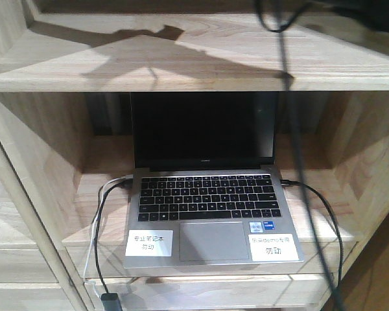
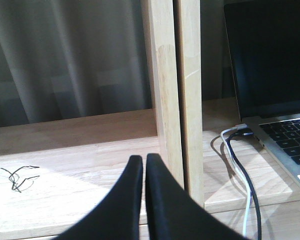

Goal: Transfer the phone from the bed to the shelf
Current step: 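Lower the phone onto the upper shelf board and open the right gripper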

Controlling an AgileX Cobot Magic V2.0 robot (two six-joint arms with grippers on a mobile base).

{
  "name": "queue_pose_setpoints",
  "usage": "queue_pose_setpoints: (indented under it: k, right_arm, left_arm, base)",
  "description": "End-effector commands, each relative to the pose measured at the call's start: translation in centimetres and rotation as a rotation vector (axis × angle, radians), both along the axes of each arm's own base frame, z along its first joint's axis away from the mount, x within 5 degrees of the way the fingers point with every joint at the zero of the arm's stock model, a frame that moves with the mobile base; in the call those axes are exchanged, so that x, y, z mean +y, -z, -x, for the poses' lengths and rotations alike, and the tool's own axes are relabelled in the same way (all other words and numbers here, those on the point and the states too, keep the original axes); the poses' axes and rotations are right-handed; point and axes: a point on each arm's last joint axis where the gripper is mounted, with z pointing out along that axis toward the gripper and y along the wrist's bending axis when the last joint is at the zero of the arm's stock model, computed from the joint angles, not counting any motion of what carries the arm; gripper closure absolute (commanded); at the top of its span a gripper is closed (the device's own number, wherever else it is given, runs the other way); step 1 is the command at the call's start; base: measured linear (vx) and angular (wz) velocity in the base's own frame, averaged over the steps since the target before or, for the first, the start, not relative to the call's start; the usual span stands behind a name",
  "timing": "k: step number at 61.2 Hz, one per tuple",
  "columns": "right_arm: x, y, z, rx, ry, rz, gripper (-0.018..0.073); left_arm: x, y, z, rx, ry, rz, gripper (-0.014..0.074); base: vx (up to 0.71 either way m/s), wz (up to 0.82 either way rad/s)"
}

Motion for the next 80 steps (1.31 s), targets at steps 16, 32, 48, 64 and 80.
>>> queue_pose_setpoints:
  k: [16,32,48,64,80]
  right_arm:
    - [1.2,1.2,-2.2,0.079,-0.029,-0.052,0.0561]
    - [1.6,3.2,-4.1,0.12,0.02,-0.041,0.0559]
    - [1.6,3.8,-4.7,0.112,0.062,-0.017,0.0471]
    - [1.4,3.9,-4.9,0.097,0.092,0.003,0.0162]
    - [1.1,3.8,-5.3,0.088,0.139,-0.004,-0.0088]
  left_arm:
    - [0.0,-1.4,0.1,-0.097,-0.003,0.017,0.0595]
    - [0.0,-1.4,0.1,-0.097,-0.003,0.017,0.0595]
    - [0.0,-1.4,0.1,-0.097,-0.003,0.017,0.0595]
    - [0.0,-1.4,0.1,-0.097,-0.003,0.017,0.0595]
    - [0.0,-1.4,0.1,-0.097,-0.003,0.017,0.0595]
  base:
    - [0.0,0.0]
    - [0.0,0.0]
    - [0.0,0.0]
    - [0.0,0.0]
    - [0.0,0.0]
